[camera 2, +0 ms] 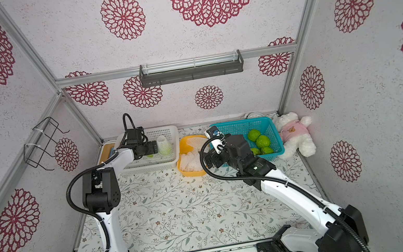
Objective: Sleeve custard apples in foam nets
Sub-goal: Place the custard apple in the basket.
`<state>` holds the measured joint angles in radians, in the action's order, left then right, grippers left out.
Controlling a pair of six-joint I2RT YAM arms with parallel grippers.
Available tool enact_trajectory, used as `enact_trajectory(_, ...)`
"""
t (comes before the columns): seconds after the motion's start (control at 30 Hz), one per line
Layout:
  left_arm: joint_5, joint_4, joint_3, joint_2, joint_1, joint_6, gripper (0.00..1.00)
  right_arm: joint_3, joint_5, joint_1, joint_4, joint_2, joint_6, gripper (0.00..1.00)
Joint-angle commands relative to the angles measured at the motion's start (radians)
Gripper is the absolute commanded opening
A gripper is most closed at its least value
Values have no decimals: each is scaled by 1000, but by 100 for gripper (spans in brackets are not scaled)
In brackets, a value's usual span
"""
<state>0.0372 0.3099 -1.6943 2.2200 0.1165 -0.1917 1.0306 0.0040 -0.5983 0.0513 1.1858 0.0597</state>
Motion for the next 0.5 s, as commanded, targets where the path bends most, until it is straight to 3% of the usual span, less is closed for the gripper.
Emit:
enact_trajectory(0.0,-5,-19,5,-47,-7,-6,97,29,4,-1,-13,-20,-9,98)
enact_trajectory(0.47,20,-19,16,-152,-26,-5,97,45,14,-1,-13,-32,-12,98)
